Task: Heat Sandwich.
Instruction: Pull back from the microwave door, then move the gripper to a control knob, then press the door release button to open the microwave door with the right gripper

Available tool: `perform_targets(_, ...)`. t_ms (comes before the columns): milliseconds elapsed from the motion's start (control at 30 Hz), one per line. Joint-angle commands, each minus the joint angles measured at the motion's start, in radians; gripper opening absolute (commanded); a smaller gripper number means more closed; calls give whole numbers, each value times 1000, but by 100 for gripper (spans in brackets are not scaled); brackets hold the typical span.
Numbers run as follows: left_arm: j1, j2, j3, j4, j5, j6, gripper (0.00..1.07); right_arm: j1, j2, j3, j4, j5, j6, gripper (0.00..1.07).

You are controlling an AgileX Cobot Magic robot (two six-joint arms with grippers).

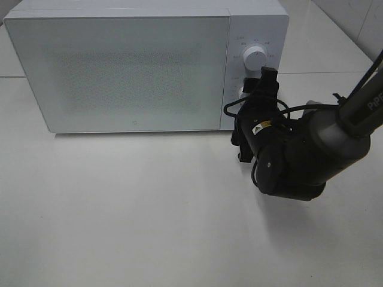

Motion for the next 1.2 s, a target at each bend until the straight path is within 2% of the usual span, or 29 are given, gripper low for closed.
perform_targets(33,2,-23,2,-9,-15,-2,98,-14,-12,-9,-49,-194,-22,76)
perform_targets(333,2,-23,2,-9,-15,-2,98,-13,-18,53,-103,-197,-17,76)
perform_targets(633,2,-23,2,-9,-15,-2,98,-13,-125,179,-152,-151,-81,76)
perform_targets(733,2,-23,2,-9,-15,-2,98,-13,-178,241,-209,-81,-116,76)
perform_targets(967,2,-23,2,-9,-15,-2,98,-15,-275,300,-269,85,-203,76)
perform_targets(1067,2,-23,2,-9,-15,-2,98,-15,-352,302,-268,246,-353,76)
perform_targets(1167,2,-23,2,-9,-15,-2,98,-15,-388,301,-268,320,-441,76)
perform_targets(1200,2,-23,2,-9,-15,-2,98,-15,-428,301,-264,399,-541,76)
